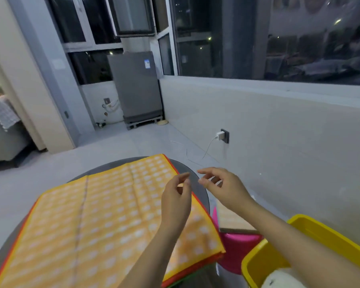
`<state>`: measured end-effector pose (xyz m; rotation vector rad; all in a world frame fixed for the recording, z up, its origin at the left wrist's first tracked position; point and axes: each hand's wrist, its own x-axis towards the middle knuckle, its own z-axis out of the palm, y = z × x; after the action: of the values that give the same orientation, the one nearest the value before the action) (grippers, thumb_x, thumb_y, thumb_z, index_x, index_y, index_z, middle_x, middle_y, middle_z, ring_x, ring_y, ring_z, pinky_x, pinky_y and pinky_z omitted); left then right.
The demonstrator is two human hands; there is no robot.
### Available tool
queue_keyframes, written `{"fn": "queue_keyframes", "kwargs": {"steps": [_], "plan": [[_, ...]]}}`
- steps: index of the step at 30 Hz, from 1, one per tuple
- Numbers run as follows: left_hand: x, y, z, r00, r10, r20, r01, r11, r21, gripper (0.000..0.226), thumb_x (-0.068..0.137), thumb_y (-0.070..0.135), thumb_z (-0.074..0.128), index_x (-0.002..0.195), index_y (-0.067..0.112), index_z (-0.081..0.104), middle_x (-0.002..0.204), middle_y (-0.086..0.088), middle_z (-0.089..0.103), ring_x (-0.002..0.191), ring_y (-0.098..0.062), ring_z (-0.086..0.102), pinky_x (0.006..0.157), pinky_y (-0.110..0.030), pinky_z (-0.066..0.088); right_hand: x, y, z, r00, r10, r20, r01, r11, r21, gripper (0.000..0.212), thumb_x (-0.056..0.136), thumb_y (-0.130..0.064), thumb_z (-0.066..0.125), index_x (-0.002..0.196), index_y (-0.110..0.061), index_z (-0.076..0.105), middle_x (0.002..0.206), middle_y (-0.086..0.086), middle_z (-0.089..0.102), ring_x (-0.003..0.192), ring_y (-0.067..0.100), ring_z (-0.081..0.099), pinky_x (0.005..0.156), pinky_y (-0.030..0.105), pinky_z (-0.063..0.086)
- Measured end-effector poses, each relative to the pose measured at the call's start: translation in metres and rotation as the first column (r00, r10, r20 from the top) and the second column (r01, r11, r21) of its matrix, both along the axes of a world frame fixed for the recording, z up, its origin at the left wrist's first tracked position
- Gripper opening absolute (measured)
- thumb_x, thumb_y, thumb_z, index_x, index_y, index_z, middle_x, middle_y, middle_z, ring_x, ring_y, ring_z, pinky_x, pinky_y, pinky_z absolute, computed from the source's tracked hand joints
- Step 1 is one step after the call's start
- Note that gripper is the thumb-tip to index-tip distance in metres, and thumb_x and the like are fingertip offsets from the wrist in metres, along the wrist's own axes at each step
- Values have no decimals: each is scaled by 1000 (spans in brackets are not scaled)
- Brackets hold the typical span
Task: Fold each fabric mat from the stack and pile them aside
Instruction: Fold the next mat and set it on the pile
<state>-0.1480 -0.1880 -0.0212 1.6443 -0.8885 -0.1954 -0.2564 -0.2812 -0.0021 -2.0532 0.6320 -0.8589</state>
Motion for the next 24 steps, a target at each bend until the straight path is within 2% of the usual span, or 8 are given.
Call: {"fn": "queue_keyframes", "kwargs": {"steps": [2,6,12,17,20,24], "plan": [[13,36,1,998,7,56,-9,999,35,20,96,24,49,110,26,63,103,10,65,83,-5,65,61,-11,44,10,28,5,996,86,-24,-87,996,-30,19,87,-28,64,103,-37,65,93,-11,61,80,2,57,70,9,44],[31,101,-8,991,-10,137,-13,986,164,16,95,26,51,105,31,62,100,13,64,83,-3,63,65,-11,44,33,74,-3,971,219,-99,-226,972,-62,23,87,-33,63,110,-34,65,95,-15,59,80,-1,56,68,11,43],[51,170,-32,976,-34,215,-39,945,324,12,93,27,55,99,36,60,100,17,58,80,6,57,69,-7,41,59,113,-43,893,341,-295,-383,918,-98,24,87,-39,61,110,-41,61,99,-19,57,86,-4,55,70,11,44],[62,198,-48,969,-76,235,-62,846,529,16,91,39,55,103,33,62,101,14,54,78,6,52,65,-6,38,66,125,-64,812,387,-437,-479,869,-122,25,84,-42,63,109,-39,63,97,-20,57,92,-4,52,79,15,44],[64,208,-53,965,-151,215,2,822,569,17,88,41,59,102,34,62,101,16,49,86,3,52,70,-6,39,64,129,-68,737,430,-522,-572,808,-142,29,83,-46,62,111,-38,63,101,-22,54,100,-4,45,86,17,40],[67,217,-62,955,-242,170,103,811,576,16,82,38,67,97,39,63,108,21,44,107,1,45,86,-7,33,62,130,-73,667,459,-587,-649,745,-156,35,76,-53,65,108,-39,66,103,-27,47,108,0,38,95,19,34]]}}
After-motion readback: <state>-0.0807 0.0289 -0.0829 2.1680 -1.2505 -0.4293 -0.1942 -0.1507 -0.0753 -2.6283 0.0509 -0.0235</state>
